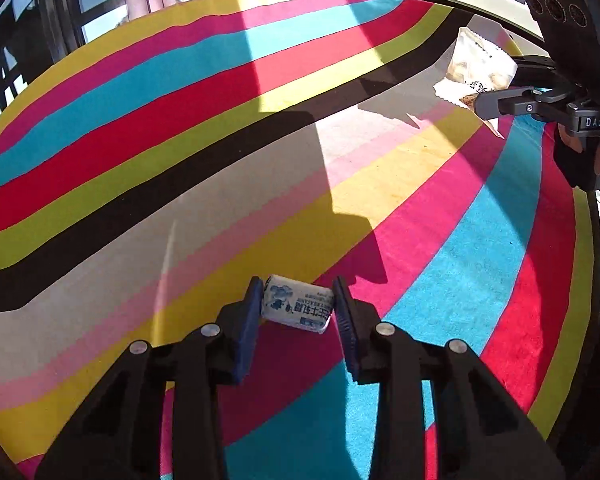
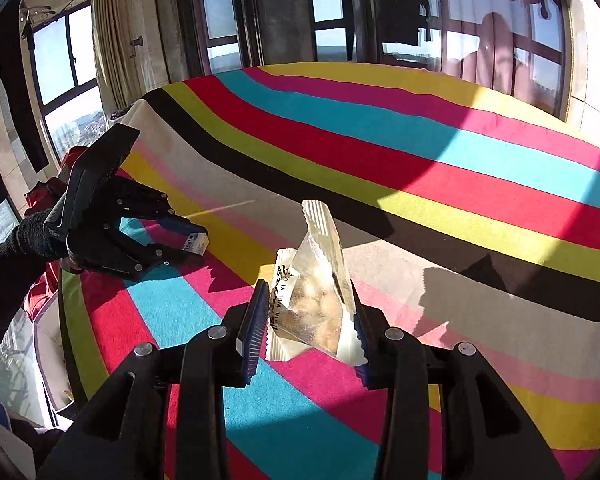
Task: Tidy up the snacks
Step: 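Carry the nut packet and milk candy to the white box and release both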
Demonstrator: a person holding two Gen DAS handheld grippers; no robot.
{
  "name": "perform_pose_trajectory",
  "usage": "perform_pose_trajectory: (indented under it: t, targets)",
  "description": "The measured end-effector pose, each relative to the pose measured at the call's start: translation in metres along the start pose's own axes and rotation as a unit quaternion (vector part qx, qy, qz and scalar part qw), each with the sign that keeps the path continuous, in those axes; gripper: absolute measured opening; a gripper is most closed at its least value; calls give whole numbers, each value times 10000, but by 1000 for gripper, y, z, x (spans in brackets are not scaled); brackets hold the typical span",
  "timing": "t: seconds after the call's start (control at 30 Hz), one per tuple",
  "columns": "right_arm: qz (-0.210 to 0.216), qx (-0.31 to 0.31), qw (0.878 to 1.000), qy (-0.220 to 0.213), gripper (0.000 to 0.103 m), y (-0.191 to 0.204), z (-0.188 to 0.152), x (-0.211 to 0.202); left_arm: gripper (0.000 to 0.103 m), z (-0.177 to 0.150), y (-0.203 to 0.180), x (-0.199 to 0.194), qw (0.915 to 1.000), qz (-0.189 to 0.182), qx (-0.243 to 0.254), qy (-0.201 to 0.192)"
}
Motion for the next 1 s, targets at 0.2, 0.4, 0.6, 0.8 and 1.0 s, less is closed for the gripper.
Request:
perform_pose_trajectory:
  t: [0.2,0.4,0.6,0.8,1.0]
  targets:
    - [227,41,9997,-123,39,54,-22,-12,36,-34,-29,-53,9932,928,-530,-457]
    - [451,-388,9981,-153,35,120,-24,-4,36,-79,-44,-84,9803,1574,-940,-740]
    - [767,-1285,9887,22,34,208,-25,11,36,-148,-44,-121,9603,1987,-1720,-940]
    - [1215,-2078,9699,379,34,294,-35,32,36,-248,-35,-139,9354,2202,-2696,-621]
    - [1443,-2869,9438,782,34,371,-54,58,36,-336,-33,-138,9044,2268,-3599,-323]
Point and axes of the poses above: each gripper's, at about its wrist camera, not at the fingertips, and x roughly the way its jaws point, y to its left, z to its top, the point moved 9 cm from there along x, roughly the way its jaws point, and after that the axes turned 14 degrees about y, right-handed, at the moved point
